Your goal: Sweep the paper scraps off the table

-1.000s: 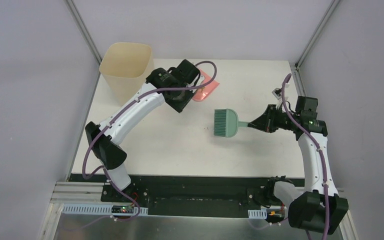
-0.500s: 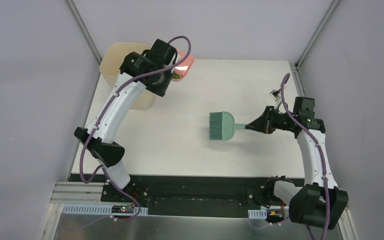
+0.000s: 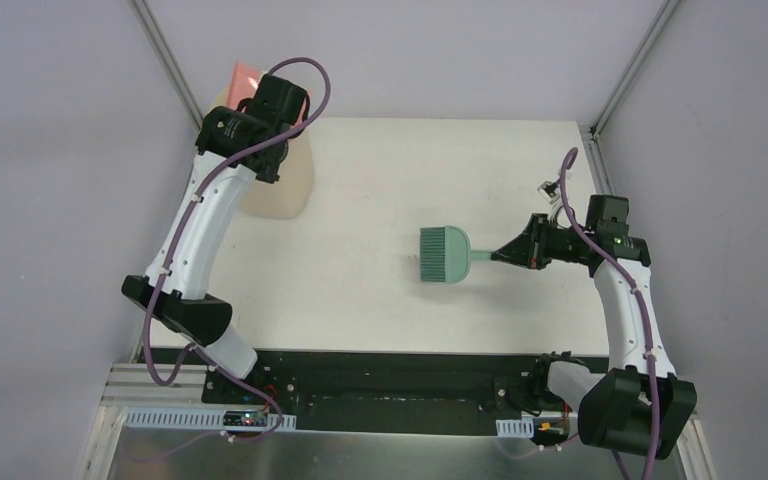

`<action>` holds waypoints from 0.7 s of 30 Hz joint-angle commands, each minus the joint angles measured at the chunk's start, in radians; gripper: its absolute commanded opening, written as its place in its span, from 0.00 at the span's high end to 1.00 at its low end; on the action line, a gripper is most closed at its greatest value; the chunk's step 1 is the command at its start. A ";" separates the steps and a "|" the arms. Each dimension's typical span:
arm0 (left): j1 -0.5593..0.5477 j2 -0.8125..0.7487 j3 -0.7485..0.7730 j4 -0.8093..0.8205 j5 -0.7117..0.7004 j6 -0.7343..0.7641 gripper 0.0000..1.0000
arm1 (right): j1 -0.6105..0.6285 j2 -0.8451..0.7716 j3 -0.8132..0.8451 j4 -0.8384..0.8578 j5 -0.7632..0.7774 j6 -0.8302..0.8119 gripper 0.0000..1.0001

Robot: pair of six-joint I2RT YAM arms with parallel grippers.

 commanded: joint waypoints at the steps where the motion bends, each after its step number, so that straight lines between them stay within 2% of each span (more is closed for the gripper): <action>1: 0.035 -0.056 -0.020 0.042 -0.122 0.000 0.86 | -0.002 -0.008 0.010 0.017 -0.018 -0.025 1.00; 13: 0.147 0.009 -0.001 0.064 -0.191 0.036 0.85 | 0.032 0.041 0.020 0.027 -0.067 -0.002 1.00; 19: 0.192 0.095 0.057 0.081 -0.252 0.096 0.87 | 0.095 0.095 0.065 -0.055 -0.081 -0.070 1.00; 21: 0.193 0.112 0.049 0.104 -0.313 0.137 0.88 | 0.108 0.117 0.080 -0.080 -0.084 -0.088 1.00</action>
